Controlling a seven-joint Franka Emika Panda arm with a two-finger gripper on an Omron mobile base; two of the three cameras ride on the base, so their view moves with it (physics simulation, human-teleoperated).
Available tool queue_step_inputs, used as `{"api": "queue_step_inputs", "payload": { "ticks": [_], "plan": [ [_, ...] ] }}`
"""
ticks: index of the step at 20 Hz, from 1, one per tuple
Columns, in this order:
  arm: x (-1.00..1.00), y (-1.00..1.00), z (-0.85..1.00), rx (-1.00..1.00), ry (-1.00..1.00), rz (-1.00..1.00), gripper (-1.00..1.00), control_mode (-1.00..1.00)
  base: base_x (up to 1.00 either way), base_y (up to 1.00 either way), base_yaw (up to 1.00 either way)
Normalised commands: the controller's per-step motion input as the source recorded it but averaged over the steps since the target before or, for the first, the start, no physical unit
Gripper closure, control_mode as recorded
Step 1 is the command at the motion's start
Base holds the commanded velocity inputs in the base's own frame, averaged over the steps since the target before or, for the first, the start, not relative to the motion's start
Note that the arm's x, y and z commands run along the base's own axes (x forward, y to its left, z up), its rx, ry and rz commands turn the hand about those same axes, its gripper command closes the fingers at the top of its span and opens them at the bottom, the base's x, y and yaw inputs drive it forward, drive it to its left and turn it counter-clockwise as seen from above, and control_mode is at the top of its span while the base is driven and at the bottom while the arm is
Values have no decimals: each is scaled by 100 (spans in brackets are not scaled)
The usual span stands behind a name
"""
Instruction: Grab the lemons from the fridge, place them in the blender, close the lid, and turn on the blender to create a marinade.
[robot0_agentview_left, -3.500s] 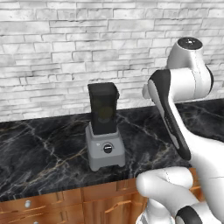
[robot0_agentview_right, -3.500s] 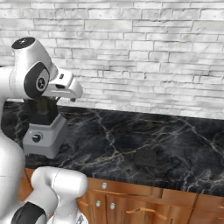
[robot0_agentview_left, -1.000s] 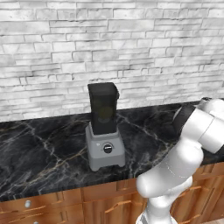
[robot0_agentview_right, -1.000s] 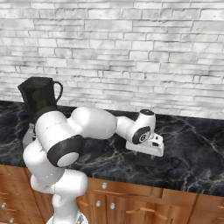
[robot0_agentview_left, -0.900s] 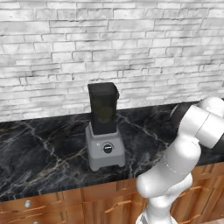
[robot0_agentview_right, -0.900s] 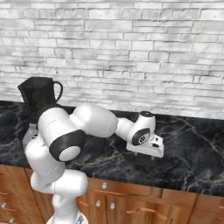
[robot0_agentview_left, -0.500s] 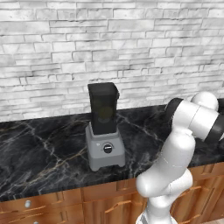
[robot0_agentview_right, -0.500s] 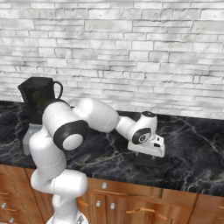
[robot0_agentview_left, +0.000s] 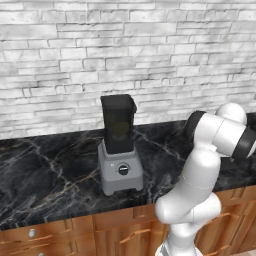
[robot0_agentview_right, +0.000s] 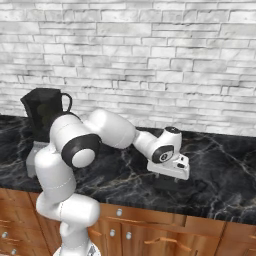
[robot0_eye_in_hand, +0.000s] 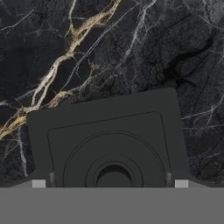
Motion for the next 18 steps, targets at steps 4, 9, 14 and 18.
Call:
{"api": "queue_step_inputs", "payload": {
  "ticks": [4,9,14,18],
  "plan": [
    [0,0,-21,-3,0,0,100,-100,0,0,0],
    [0,2,-18,-5,1,0,100,-100,0,0,0],
    [0,0,0,0,0,0,100,-100,0,0,0],
    [-17,0,0,0,-1,0,100,-100,0,0,0]
  ]
}}
